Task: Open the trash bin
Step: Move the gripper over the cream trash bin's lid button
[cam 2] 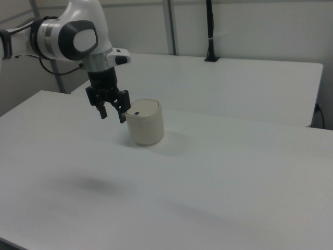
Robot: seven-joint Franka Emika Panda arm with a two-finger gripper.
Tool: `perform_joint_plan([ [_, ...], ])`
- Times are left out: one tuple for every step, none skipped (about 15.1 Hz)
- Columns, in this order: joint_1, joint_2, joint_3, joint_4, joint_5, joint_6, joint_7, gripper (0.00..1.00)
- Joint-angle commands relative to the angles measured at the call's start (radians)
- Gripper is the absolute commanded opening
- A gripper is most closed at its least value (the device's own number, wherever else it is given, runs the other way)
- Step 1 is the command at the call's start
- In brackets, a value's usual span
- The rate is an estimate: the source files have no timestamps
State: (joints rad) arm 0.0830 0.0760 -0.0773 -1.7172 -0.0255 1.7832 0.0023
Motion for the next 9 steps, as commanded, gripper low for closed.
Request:
perform_joint_plan([
  [0.001,0.019,-0.009,0.010,-0.002,0.114,-0.002,0.16],
  [0.001,0.030,-0.009,0.010,0.001,0.161,0.005,0.08],
  [0.001,0.040,-0.009,0.020,0.009,0.214,0.005,0.02],
  [0.001,0.059,-0.009,0.033,0.024,0.258,0.005,0.00],
  [0.004,0.077,-0.009,0.040,0.039,0.295,0.005,0.00],
  [0.011,0.102,-0.009,0.060,0.041,0.336,0.005,0.00],
  [0.017,0.131,-0.009,0.076,0.042,0.384,0.007,0.00],
  [0.021,0.161,-0.007,0.085,0.044,0.427,0.007,0.00],
  [0.038,0.195,-0.007,0.096,0.042,0.468,0.015,0.00],
])
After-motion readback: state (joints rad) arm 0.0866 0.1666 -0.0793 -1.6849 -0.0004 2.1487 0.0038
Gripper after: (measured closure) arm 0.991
